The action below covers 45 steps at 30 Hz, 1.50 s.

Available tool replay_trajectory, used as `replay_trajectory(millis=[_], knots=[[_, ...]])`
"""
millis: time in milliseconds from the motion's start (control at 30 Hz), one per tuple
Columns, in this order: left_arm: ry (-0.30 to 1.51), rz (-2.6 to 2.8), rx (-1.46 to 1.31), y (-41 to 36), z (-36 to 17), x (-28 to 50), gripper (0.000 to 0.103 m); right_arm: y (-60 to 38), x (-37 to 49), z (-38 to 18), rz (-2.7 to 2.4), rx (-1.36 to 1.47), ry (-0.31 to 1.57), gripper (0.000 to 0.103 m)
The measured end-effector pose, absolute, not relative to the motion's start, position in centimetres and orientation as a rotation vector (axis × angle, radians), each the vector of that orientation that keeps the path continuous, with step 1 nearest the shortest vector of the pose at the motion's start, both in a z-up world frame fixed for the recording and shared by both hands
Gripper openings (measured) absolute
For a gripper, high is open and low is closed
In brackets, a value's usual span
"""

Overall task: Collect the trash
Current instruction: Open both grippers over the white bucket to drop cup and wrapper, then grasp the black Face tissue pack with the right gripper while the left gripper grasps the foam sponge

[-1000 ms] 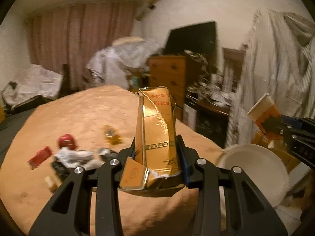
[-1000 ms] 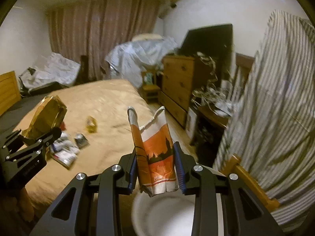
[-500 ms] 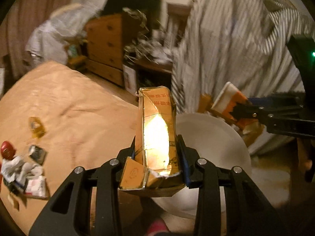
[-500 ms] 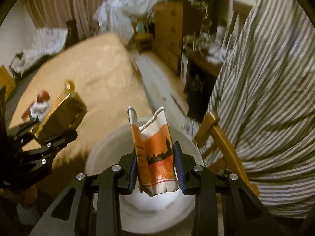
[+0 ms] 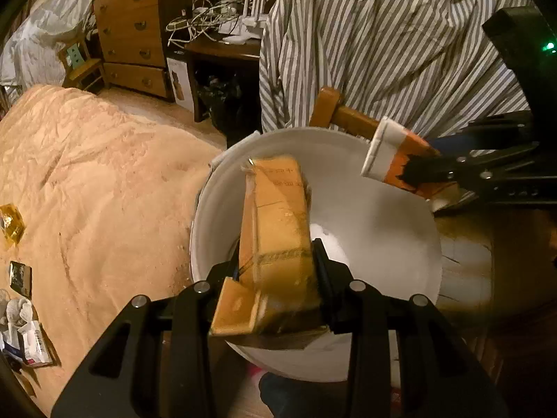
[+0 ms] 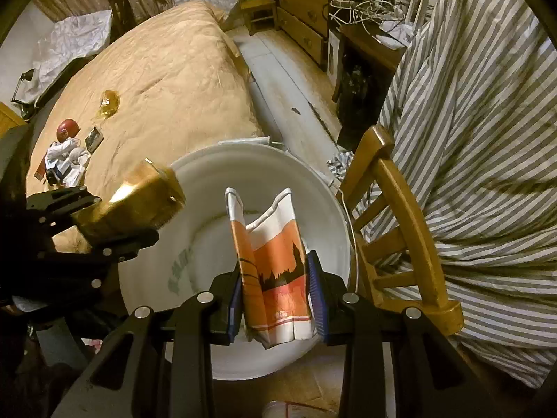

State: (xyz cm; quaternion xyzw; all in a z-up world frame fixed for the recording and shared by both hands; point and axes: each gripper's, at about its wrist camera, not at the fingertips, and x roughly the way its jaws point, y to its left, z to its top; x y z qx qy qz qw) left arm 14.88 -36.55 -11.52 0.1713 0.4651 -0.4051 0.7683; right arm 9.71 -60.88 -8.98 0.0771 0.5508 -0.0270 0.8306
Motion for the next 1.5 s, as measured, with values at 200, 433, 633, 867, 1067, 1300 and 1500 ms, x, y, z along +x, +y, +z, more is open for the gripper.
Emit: replay_trajectory(millis=[200,433,633,867,1067,1300,1500], knots=[[1.018,-0.868,0.366,-36.9,-11.9,15.5,0.036,-60.8,9.8,-9.7,-0.043,0.181,1.171,0.036],[0.950,-0.816,0.389,-36.4,-11.4,15.5,0.085,-61.1,9.6,-9.3,-0.082,0.191,1.113,0.071],[0.958,-0.794,0.356,-35.3,-11.3,16.2,0.085,-61.1,9.5,-9.6,-0.038,0.261,1.102,0.071],[0.950,-0.771,0.316,-32.9,-10.8,16.9,0.085,-59.9,9.6,-9.1,-0.016,0.264,1.071,0.071],[0.924,-0.695,0.253,-26.7,-10.4,17.2,0.085,-55.0,9.2,-7.1,0.045,0.201,0.959,0.071],[0.910,-0.509,0.143,-16.0,-10.7,18.5,0.085,-44.1,10.8,-5.8,0.219,0.128,0.802,0.073],[0.899,-0.379,0.081,-8.3,-10.4,18.7,0.085,-34.0,13.4,-6.7,0.348,0.040,0.759,0.076]])
